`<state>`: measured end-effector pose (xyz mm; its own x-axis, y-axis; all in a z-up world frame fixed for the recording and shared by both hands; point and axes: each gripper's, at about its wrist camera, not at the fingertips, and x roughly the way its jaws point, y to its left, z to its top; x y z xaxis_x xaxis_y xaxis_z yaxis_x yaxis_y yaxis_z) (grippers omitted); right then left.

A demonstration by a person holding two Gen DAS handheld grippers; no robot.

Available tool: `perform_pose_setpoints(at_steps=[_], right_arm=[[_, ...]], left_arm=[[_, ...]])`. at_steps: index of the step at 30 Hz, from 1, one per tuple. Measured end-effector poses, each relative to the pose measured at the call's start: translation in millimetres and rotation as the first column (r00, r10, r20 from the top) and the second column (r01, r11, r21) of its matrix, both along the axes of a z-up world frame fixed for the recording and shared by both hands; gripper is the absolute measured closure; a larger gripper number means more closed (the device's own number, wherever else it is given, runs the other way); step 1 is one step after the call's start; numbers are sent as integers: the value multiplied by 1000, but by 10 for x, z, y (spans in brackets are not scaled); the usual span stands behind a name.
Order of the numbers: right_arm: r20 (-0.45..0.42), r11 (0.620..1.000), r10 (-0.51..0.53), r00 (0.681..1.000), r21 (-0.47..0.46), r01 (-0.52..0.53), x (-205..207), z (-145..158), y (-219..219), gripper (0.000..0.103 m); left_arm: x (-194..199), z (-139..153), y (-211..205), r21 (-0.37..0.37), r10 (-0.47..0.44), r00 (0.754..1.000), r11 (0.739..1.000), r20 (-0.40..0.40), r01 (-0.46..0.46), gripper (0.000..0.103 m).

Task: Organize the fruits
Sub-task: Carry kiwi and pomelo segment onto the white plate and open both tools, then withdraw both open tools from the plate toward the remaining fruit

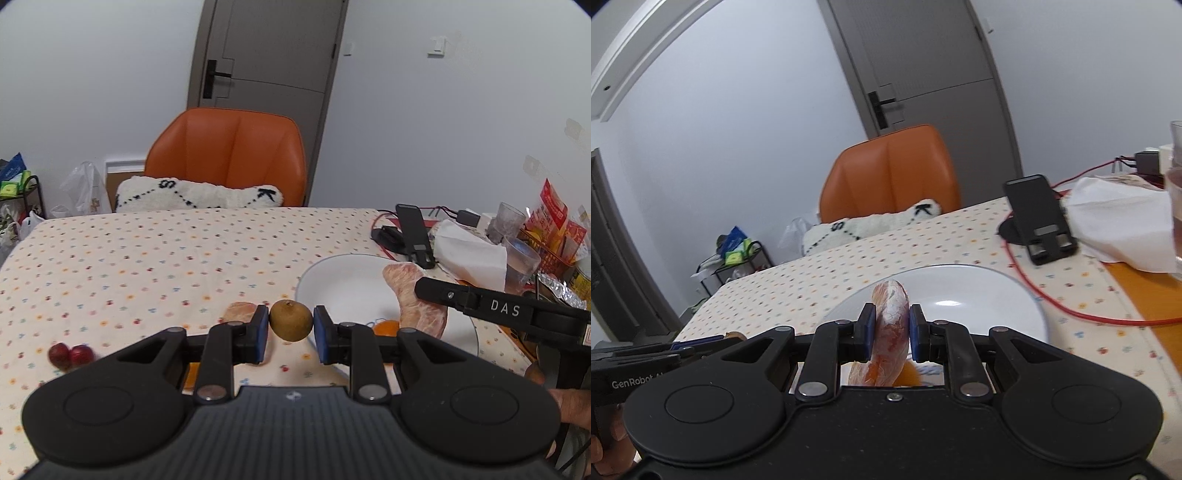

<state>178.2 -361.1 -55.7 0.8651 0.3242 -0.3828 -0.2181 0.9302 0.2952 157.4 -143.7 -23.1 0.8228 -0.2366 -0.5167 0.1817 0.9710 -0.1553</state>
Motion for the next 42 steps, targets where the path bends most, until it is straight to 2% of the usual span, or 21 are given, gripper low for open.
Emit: perform_pose_setpoints(at_steps=[10,15,20,27,33,37,42], right_arm=[[-55,997,-76,996,-6,75,59,-76,-276,83],[-41,994,-113,993,-17,112,24,-79,-307,55],[-38,993,-119,992,-16,119,15,-84,-296,51],[-37,993,-117,992,-36,116,-3,-89,-209,37],[-34,994,-103,994,-41,101,-51,-68,-136,27],[-25,997,-75,997,-38,74,-86,-39,-65,25],[4,999,-43,999,-20,43,-139,12,41,12]], left_arm=[[191,-88,-261,-10,-53,998,999,-28,53,79],[252,-117,-361,-9,-72,996,997,-44,72,78],[250,-118,-360,-10,-63,997,998,-39,63,77],[252,-110,-254,-4,-9,998,1000,-57,8,73],[195,-88,-130,-10,24,998,1000,-65,-25,64],[150,-56,-7,-28,60,995,998,-78,-63,51],[72,-40,133,-19,115,989,993,-94,-117,40]])
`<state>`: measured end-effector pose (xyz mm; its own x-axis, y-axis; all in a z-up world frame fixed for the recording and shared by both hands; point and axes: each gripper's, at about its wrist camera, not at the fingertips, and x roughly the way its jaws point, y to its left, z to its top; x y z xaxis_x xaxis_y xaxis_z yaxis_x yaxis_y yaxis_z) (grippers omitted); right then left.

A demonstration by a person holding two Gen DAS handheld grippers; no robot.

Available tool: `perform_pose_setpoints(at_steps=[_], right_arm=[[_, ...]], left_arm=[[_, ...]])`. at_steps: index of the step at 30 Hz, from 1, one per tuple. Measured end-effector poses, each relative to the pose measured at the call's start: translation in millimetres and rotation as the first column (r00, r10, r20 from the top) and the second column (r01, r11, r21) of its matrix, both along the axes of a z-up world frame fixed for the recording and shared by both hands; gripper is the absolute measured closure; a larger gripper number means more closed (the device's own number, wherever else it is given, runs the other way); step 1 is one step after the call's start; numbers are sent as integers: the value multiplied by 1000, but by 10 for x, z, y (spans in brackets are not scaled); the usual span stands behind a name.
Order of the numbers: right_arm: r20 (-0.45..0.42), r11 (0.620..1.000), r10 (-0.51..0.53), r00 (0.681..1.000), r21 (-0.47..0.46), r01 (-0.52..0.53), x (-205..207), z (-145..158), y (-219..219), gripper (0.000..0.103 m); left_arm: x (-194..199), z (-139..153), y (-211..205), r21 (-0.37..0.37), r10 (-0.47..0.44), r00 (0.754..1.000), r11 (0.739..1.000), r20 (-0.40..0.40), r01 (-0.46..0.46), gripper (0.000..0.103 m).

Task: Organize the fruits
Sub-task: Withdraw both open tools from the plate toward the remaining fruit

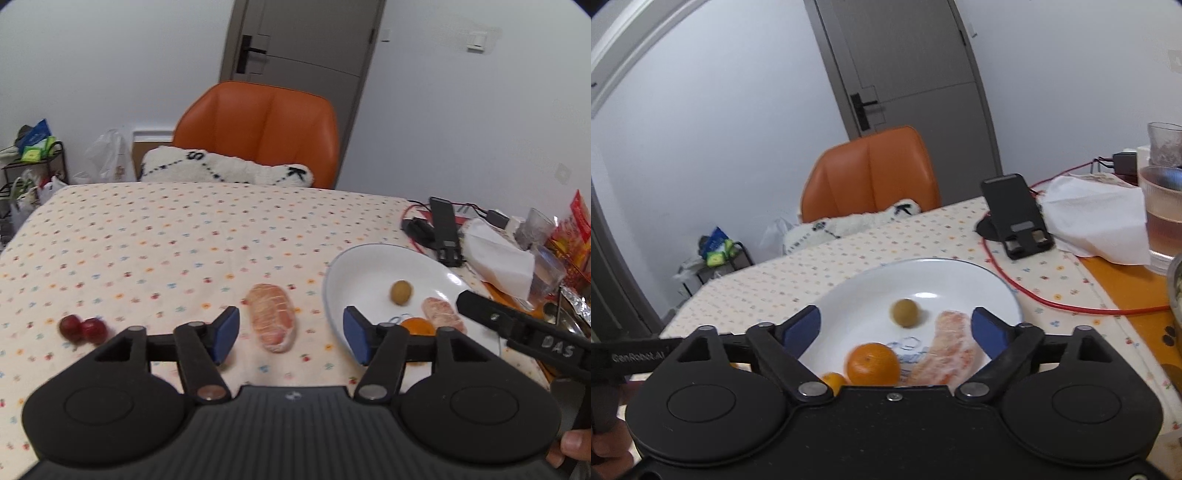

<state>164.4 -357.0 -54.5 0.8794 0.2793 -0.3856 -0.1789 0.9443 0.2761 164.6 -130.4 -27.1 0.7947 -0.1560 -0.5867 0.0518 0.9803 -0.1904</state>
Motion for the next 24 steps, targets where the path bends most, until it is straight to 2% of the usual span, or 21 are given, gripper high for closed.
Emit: perform_pose_setpoints(at_steps=[5,10,15,24], right_arm=[[34,1000,-2,999,-20,3,-63,54,148,10],[108,999,44,993,-17,-42,-155,101,251,3],[131,997,71,989,-35,-67,-206,149,356,3],[125,989,144,982,-55,-138,-229,174,586,2]], left_arm=[[-105,33,159,-3,46,999,999,10,-46,26],[-239,91,305,21,98,994,995,53,-99,6],[-325,132,438,13,120,991,993,67,-121,0],[-434,148,672,-20,146,987,989,68,-145,0]])
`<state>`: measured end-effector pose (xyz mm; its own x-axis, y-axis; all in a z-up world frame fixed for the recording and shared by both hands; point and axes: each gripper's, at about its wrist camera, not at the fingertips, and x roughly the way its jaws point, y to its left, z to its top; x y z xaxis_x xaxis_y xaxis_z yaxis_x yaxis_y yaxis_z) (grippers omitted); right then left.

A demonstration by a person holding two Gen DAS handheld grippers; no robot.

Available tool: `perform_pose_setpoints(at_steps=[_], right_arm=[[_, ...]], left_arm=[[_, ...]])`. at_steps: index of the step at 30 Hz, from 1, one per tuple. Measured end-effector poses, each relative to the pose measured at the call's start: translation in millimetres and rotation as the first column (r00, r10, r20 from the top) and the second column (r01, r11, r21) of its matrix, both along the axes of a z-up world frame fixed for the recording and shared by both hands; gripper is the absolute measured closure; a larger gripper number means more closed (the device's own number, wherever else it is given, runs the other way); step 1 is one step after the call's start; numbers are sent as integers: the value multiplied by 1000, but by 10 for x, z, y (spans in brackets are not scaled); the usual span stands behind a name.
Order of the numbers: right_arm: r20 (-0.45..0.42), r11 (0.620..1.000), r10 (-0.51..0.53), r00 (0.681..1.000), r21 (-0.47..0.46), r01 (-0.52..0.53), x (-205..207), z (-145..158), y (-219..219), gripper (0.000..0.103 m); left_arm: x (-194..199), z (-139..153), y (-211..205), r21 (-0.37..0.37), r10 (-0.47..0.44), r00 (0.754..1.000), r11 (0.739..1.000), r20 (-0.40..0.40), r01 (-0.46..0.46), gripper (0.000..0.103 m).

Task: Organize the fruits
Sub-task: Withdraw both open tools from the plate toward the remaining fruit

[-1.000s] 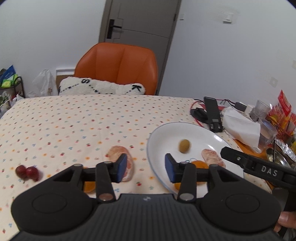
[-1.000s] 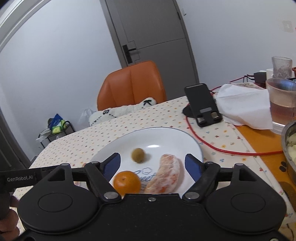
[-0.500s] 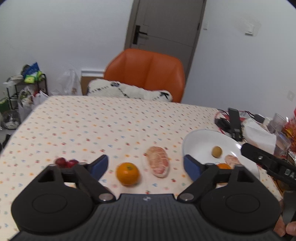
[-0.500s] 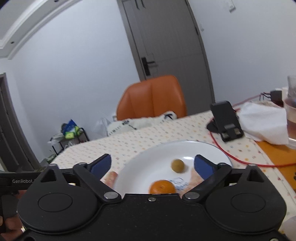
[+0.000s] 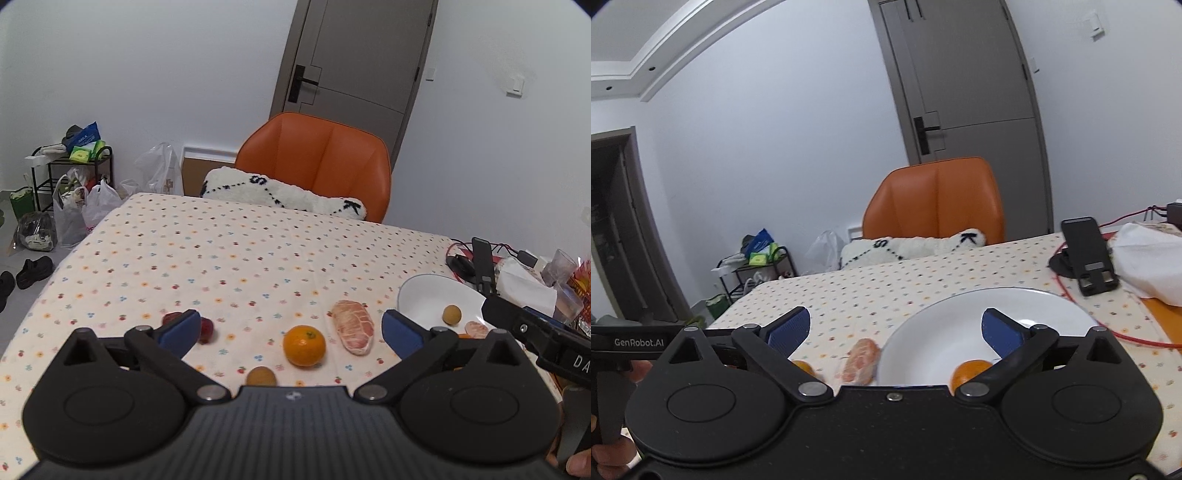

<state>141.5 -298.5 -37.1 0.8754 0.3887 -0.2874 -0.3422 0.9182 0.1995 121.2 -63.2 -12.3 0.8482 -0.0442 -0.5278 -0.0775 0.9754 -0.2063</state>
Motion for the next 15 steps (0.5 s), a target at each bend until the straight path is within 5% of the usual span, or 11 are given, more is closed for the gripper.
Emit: perform_pose_setpoints(at_steps=[15], right_arm=[[-44,996,90,995,-3,-90,20,-22,380,0]], left_arm=[[-141,20,400,13,77,997,997,7,-77,0]])
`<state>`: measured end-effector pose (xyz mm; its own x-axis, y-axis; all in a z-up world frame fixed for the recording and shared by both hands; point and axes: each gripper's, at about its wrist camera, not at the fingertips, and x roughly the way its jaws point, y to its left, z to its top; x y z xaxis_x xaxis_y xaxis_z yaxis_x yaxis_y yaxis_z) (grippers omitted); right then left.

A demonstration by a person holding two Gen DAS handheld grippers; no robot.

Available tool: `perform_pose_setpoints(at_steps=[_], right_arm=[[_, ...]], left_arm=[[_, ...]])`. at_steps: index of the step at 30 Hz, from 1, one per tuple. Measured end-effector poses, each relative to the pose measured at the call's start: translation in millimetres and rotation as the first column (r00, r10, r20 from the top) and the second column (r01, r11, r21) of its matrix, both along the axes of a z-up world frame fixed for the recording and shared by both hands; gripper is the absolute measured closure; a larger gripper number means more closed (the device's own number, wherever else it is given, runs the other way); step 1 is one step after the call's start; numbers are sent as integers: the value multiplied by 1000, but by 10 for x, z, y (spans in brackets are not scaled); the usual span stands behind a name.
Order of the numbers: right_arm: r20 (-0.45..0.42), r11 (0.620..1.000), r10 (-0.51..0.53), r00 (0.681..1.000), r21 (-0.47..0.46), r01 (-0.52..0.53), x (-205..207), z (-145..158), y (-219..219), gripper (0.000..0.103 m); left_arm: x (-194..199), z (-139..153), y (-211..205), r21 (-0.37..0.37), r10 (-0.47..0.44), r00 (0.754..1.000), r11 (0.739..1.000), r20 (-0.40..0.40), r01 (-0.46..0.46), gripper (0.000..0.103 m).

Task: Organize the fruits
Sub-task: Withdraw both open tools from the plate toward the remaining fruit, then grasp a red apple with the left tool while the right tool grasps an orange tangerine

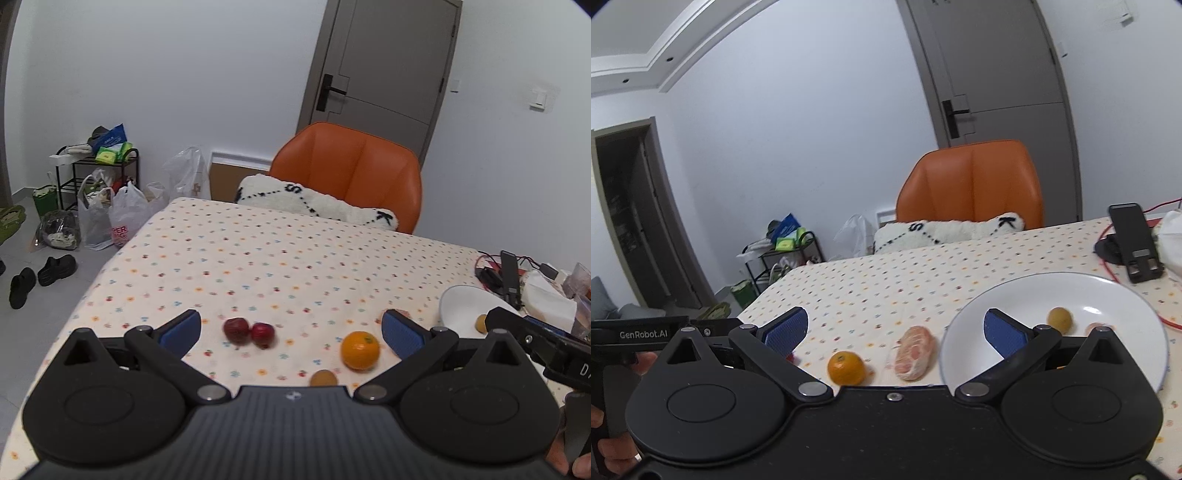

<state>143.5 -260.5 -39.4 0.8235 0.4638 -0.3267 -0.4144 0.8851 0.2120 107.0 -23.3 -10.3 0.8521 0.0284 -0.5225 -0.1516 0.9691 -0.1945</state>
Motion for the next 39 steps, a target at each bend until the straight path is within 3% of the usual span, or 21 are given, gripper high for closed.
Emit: perform_pose_setpoints(at_steps=[14,23,26,34,39], right_arm=[[-56,995,95,994,-35,-97,29,-124,310,2],[-140,990,121,983,-49,-129,154,-273,436,25],[-156,989,125,980,-53,-135,184,-293,483,31],[-186,985,136,973,-80,-153,281,-316,654,40],[-200,984,138,970,-87,-158,354,-350,716,45]], left_arm=[[-33,-133,325,-5,66,997,998,-47,-66,0],[50,-271,390,-5,42,998,999,-43,-43,4],[96,-311,399,-6,31,999,999,-44,-32,11],[232,-420,507,-37,27,998,999,-58,-29,46],[349,-482,549,-41,16,997,999,-72,-19,56]])
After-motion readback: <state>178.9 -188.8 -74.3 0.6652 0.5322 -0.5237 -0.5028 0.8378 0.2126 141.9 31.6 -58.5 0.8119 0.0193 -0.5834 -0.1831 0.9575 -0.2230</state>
